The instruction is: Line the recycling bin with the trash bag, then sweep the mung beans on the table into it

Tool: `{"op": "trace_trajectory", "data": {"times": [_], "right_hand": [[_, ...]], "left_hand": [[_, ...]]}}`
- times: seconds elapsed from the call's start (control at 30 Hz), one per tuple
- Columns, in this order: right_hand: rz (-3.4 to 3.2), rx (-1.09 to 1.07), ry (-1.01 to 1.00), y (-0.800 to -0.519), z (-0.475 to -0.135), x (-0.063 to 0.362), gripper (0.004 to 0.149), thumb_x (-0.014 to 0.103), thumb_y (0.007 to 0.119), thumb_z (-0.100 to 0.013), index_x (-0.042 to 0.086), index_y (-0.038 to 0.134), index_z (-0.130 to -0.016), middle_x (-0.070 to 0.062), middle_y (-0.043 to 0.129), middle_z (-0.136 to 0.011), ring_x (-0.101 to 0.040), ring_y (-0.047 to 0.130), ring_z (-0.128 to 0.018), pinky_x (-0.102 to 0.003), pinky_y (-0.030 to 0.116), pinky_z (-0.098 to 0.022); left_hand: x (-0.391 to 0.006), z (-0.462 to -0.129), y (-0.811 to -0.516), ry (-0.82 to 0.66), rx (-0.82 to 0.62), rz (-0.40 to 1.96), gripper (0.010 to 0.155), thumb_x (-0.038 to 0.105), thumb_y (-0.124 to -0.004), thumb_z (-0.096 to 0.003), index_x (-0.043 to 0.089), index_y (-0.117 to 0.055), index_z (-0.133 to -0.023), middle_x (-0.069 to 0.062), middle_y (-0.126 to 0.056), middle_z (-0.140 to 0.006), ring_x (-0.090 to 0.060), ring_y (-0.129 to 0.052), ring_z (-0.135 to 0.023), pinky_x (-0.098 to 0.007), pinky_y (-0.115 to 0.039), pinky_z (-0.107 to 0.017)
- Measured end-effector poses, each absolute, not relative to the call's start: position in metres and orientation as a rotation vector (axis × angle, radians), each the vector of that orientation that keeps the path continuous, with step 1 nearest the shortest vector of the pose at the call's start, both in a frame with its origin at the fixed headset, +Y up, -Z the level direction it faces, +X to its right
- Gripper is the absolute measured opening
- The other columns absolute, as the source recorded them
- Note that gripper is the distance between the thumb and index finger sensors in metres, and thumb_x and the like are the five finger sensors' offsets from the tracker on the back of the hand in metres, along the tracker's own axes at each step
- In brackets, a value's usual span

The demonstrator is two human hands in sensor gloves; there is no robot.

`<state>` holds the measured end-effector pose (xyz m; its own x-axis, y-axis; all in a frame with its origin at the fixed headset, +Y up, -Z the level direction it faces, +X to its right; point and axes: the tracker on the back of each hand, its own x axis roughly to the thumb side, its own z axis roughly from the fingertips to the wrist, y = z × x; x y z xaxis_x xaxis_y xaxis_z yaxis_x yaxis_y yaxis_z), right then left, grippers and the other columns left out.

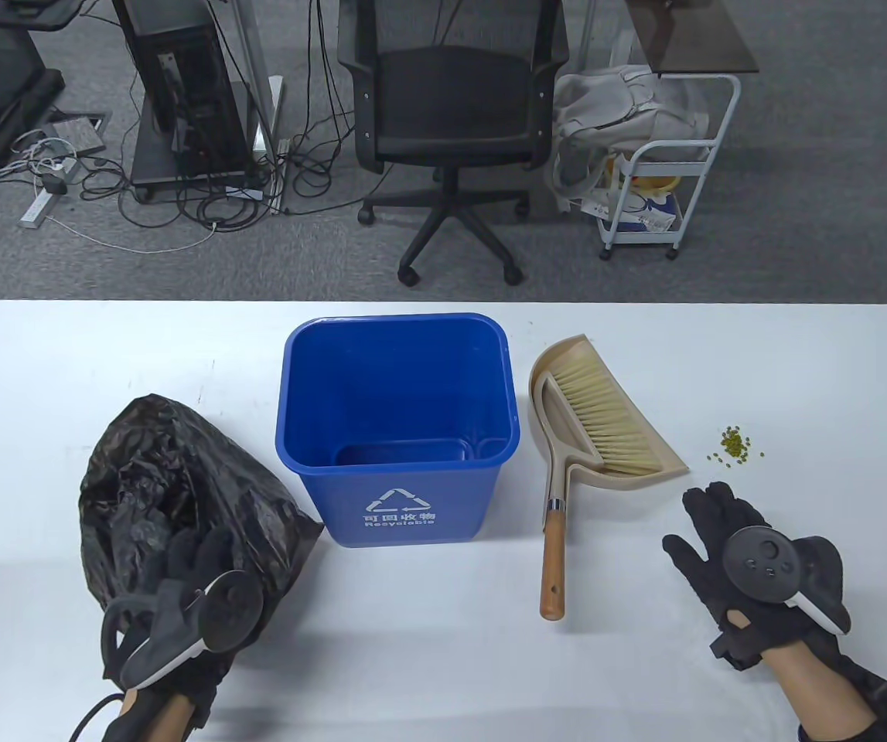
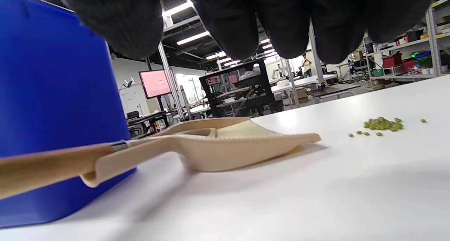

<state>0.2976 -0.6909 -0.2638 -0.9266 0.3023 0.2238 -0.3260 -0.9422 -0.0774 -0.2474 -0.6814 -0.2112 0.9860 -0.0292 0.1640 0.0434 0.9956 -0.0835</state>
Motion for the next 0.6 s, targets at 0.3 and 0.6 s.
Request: {"op": "trace_trajectory", "data": {"times": [0.3,0.6], "right_hand": [[2.759,0.440,-0.275,-0.657,-0.259,0.269,0.075,0.047,0.072,-0.051,-0.007,0.071,-0.103,-0.043,0.067,-0.101,-0.068,0.073,-0.083,-0.074,0.063,-0.056],[2.665,0.649,-0.291,-0.625,-0.240,0.224,0.075,0.047,0.073,-0.051,-0.007,0.073,-0.102,-0.042,0.069,-0.100,-0.067,0.075,-0.083,-0.073,0.064,-0.056]], "left_hand": [[-0.198,-0.201,-0.668,-0.290,-0.041,-0.043,0.041,0.028,-0.095,-0.0436,0.008,-0.098,-0.078,-0.026,-0.065,-0.115,-0.066,-0.055,-0.104,-0.081,-0.048,-0.071],[-0.142,-0.205,-0.659,-0.384,-0.009,-0.008,0.041,0.028,-0.095,-0.0437,0.007,-0.098,-0.078,-0.027,-0.067,-0.115,-0.065,-0.056,-0.104,-0.080,-0.049,-0.071]]}}
